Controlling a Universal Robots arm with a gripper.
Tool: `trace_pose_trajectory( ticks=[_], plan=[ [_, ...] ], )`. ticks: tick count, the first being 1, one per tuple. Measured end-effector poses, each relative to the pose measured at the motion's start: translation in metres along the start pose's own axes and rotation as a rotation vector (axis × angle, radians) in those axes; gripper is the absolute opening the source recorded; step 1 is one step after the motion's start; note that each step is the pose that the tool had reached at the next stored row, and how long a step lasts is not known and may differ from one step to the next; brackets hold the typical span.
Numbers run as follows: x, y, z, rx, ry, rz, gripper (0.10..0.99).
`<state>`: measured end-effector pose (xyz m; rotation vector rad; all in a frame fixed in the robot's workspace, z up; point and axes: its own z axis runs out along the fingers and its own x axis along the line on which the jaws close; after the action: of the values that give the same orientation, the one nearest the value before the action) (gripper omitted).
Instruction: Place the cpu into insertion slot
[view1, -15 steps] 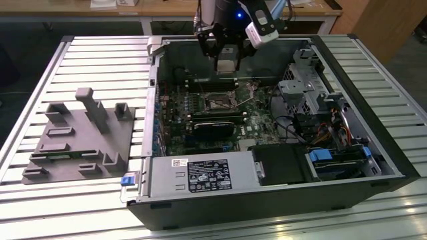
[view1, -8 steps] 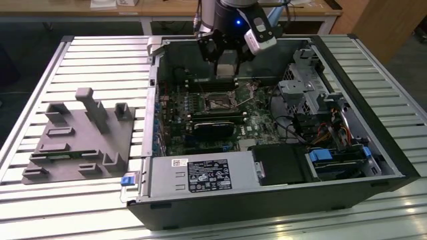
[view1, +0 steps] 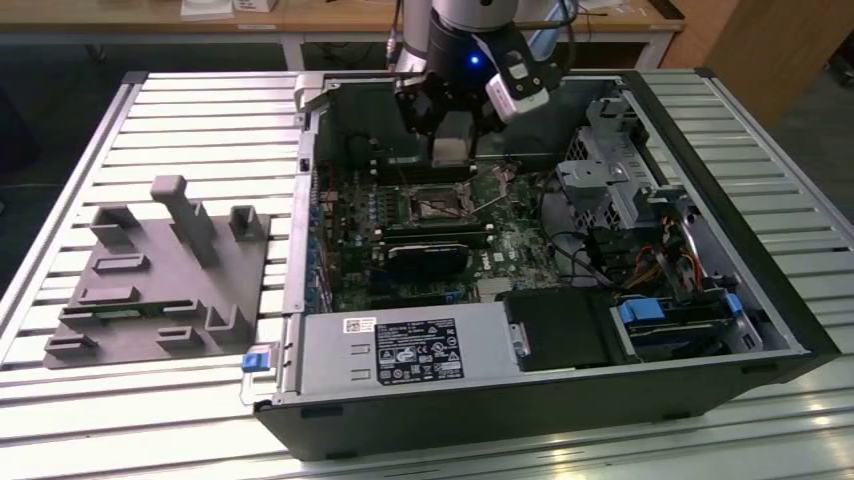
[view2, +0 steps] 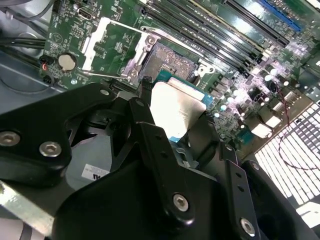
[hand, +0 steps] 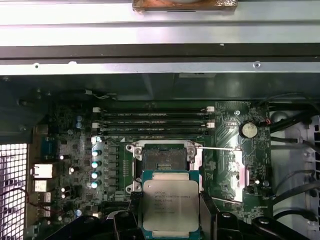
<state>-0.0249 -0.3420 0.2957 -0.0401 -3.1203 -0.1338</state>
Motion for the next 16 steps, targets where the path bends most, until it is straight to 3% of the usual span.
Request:
trace_pose_trajectory(
  ticks=[16],
  plan=[
    [-0.0003, 0.0031, 0.0275, 0.003, -0.0001, 0.000, 0.537]
  ],
)
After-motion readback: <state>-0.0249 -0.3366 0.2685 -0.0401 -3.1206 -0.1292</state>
